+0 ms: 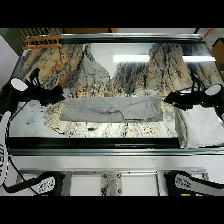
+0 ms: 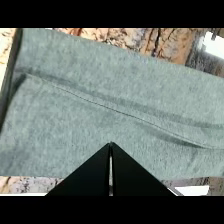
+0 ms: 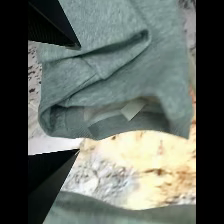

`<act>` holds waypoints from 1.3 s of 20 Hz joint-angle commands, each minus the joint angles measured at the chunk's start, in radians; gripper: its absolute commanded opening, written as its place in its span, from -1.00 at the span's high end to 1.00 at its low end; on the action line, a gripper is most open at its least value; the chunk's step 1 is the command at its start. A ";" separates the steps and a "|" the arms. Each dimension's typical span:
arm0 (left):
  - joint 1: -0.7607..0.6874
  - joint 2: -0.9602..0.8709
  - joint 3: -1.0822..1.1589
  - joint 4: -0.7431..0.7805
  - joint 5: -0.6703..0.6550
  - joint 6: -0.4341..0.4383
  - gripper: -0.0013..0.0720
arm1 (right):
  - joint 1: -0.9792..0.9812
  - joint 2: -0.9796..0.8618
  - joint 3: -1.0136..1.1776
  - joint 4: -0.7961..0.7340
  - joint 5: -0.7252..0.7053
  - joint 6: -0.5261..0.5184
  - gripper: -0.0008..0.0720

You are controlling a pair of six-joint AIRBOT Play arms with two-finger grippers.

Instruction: Fold the clothes and pants, and hang the long-sleeved shirts on hangers.

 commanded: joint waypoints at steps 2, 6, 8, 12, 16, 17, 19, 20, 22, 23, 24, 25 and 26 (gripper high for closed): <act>-0.122 0.073 -0.142 0.013 0.069 -0.017 0.94 | -0.144 -0.115 -0.075 0.209 0.085 -0.153 -1.00; -0.207 0.071 -0.165 0.013 0.099 -0.037 0.94 | -0.130 -0.232 -0.075 0.291 0.056 -0.188 -1.00; -0.235 0.071 -0.163 0.013 0.114 -0.037 0.94 | -0.116 -0.268 -0.075 0.313 0.056 -0.202 -1.00; -0.261 0.071 -0.163 0.013 0.140 -0.048 0.94 | -0.051 -0.296 -0.075 0.392 0.070 -0.251 -1.00; -0.261 0.071 -0.163 0.013 0.138 -0.056 0.94 | 0.014 -0.304 -0.075 0.414 0.070 -0.264 -1.00; -0.261 0.071 -0.163 0.013 0.138 -0.056 0.95 | 0.024 -0.306 -0.075 0.414 0.069 -0.264 -0.99; -0.261 0.071 -0.163 0.013 0.139 -0.056 0.95 | 0.040 -0.308 -0.075 0.414 0.051 -0.264 -0.98; -0.261 0.071 -0.163 0.013 0.139 -0.056 0.94 | 0.047 -0.308 -0.075 0.414 0.041 -0.264 -0.95; -0.261 0.071 -0.164 0.013 0.139 -0.056 0.94 | 0.056 -0.308 -0.074 0.413 0.023 -0.264 -0.06; -0.261 0.071 -0.164 0.013 0.139 -0.056 0.94 | 0.057 -0.308 -0.074 0.412 0.021 -0.264 0.38; -0.261 0.071 -0.164 0.013 0.140 -0.056 0.94 | 0.057 -0.307 -0.071 0.403 0.026 -0.264 0.74; -0.261 0.071 -0.164 0.014 0.140 -0.060 0.95 | 0.056 -0.306 -0.057 0.370 0.037 -0.259 0.90; -0.261 0.068 -0.163 0.013 0.142 -0.065 0.95 | 0.056 -0.299 -0.034 0.314 0.057 -0.230 0.90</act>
